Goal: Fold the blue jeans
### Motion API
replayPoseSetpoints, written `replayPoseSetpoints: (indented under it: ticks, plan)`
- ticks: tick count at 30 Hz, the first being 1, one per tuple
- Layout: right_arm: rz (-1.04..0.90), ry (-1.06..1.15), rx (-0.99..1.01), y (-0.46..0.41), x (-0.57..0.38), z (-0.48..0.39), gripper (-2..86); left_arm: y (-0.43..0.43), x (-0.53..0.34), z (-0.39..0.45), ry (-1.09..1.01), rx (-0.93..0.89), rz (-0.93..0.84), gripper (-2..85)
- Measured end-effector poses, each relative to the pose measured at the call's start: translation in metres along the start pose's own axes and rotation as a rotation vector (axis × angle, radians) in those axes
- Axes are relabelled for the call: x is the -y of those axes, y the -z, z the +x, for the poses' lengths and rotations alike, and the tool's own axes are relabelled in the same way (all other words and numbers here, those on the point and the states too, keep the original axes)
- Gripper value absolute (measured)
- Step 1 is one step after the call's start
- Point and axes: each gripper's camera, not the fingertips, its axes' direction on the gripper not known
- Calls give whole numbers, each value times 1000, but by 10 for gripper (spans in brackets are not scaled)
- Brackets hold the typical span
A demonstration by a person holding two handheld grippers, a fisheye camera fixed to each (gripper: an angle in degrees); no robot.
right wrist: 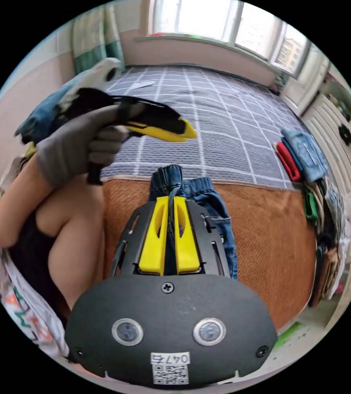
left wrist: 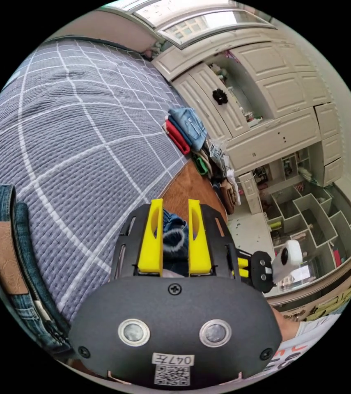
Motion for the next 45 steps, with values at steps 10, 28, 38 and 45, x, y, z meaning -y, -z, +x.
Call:
replayPoseSetpoints:
  ticks: [10,28,38,45]
  plan:
    - [89,61,124,28,-33,-18,-1,-83,11,55,-236,286,-562,35]
    - [-176,-185,41,-125,6,92,-4,-16,27,56,-44,265,-237,-9]
    - [-28,-530,240,-168,-68,168,-6,-8,37,68,-58,199,-219,-8]
    - [32,-808,220,-188,-121,229,0,-28,50,97,-186,42,-302,-8]
